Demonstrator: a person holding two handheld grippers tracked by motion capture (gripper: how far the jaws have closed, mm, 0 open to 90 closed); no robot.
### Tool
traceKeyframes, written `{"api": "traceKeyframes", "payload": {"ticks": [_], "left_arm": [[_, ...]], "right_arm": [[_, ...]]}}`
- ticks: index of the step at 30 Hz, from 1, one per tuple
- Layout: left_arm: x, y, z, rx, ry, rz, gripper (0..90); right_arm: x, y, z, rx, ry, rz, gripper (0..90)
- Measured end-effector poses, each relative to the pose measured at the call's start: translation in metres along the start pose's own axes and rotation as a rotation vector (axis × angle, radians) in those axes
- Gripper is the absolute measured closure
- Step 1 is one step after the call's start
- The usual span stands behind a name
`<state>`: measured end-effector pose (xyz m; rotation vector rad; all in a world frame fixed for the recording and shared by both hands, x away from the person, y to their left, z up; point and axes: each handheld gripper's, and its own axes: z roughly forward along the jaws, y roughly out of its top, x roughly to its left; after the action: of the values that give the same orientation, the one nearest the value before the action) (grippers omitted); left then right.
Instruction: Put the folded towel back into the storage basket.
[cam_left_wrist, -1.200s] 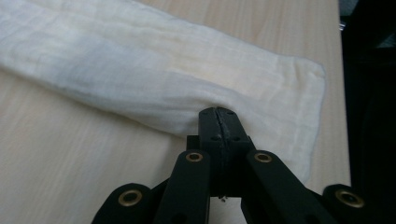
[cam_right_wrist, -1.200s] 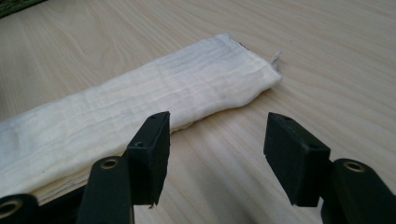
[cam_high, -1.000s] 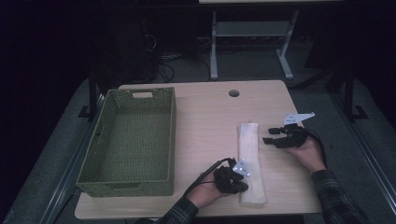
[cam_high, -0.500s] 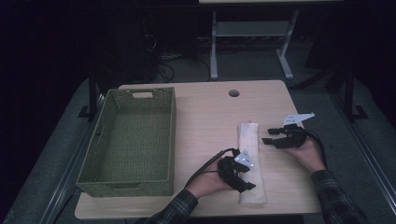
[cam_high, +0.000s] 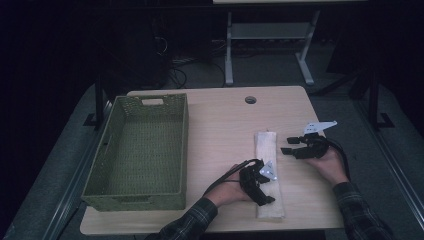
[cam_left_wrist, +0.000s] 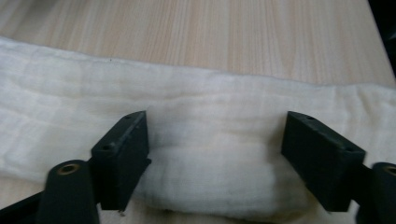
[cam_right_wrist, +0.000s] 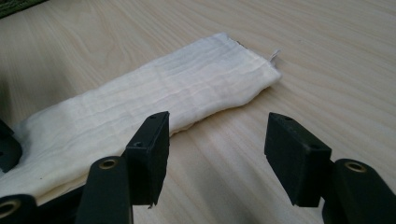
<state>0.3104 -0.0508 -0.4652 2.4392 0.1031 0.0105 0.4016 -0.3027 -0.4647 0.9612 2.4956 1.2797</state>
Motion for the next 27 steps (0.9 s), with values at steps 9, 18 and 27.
{"api": "traceKeyframes", "payload": {"ticks": [9, 18, 27], "left_arm": [[0.0, -0.001, -0.006, -0.019, 0.004, -0.03, 68.5], [-0.003, -0.002, -0.017, -0.007, -0.011, -0.067, 79.3], [-0.007, -0.011, -0.029, -0.028, -0.033, -0.099, 79.2]], "right_arm": [[0.003, 0.001, -0.001, -0.016, 0.04, -0.048, 39.8], [0.011, 0.02, 0.003, -0.021, 0.146, -0.169, 37.5], [0.016, 0.055, 0.031, 0.086, 0.2, -0.274, 35.7]]}}
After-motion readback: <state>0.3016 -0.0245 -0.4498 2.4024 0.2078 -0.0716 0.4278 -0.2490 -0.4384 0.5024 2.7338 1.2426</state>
